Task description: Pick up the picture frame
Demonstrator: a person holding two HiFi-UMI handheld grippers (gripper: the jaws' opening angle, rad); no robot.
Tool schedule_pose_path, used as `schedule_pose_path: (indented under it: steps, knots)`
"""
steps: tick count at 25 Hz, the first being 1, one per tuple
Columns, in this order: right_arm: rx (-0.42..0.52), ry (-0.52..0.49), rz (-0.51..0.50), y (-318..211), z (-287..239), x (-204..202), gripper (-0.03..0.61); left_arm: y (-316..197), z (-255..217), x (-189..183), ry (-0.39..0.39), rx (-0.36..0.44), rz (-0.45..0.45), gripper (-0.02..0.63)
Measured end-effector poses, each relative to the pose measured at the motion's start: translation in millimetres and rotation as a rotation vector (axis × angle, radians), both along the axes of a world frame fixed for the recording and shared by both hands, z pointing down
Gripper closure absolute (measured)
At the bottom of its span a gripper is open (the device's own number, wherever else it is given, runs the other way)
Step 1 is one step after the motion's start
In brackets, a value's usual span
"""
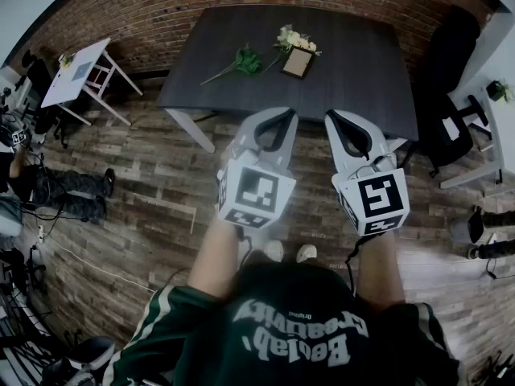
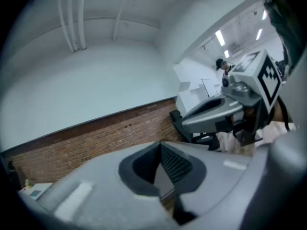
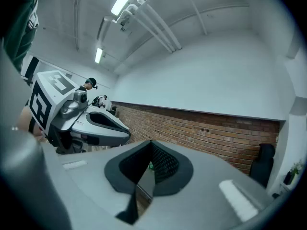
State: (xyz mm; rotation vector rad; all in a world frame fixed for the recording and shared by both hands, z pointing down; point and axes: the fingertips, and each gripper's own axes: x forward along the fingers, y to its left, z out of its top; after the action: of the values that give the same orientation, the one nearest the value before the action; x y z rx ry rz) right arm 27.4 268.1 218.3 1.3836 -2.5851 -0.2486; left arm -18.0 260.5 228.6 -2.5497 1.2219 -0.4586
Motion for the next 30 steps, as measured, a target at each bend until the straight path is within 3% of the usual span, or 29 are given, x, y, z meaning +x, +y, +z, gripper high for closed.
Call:
schedule_pose_path:
  steps: [30]
  knots:
    - [-0.005, 0.034, -0.023, -1, 11, -29, 0.572, -3, 1, -23, 0.007, 0.000, -0.009, 0.611]
